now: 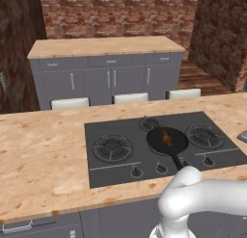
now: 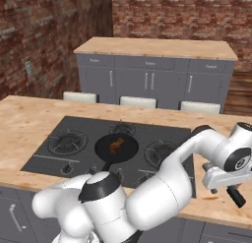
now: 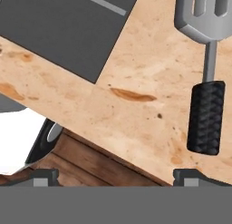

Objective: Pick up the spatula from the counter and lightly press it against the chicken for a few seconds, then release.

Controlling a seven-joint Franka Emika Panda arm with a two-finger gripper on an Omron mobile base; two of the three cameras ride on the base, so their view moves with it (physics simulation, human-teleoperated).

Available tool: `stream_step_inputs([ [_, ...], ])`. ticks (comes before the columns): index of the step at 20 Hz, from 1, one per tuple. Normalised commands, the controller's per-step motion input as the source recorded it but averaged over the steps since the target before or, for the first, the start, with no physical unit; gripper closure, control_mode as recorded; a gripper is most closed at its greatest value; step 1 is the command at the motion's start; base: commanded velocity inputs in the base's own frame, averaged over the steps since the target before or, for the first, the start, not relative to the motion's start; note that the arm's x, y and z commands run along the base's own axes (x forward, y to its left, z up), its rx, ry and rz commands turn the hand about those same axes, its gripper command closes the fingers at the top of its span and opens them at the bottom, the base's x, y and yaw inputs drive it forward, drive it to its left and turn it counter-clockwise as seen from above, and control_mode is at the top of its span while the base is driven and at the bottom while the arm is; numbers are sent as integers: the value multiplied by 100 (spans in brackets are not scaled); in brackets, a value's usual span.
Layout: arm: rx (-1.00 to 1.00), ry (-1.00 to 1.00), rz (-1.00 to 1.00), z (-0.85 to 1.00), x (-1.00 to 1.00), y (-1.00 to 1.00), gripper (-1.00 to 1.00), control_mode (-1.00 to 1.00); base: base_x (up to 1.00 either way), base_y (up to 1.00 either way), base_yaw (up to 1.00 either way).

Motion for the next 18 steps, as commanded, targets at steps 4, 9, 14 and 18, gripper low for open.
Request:
stream_step_inputs([
  [4,0,0,0,-16,0,-10,-100,-100,0,0,0],
  [9,0,0,1,-13,0,-7,-100,-100,0,0,0],
  [14,0,0,3,-12,10,-12,-100,-100,0,0,0],
  [18,0,0,4,-12,11,-7,-100,-100,0,0,0],
])
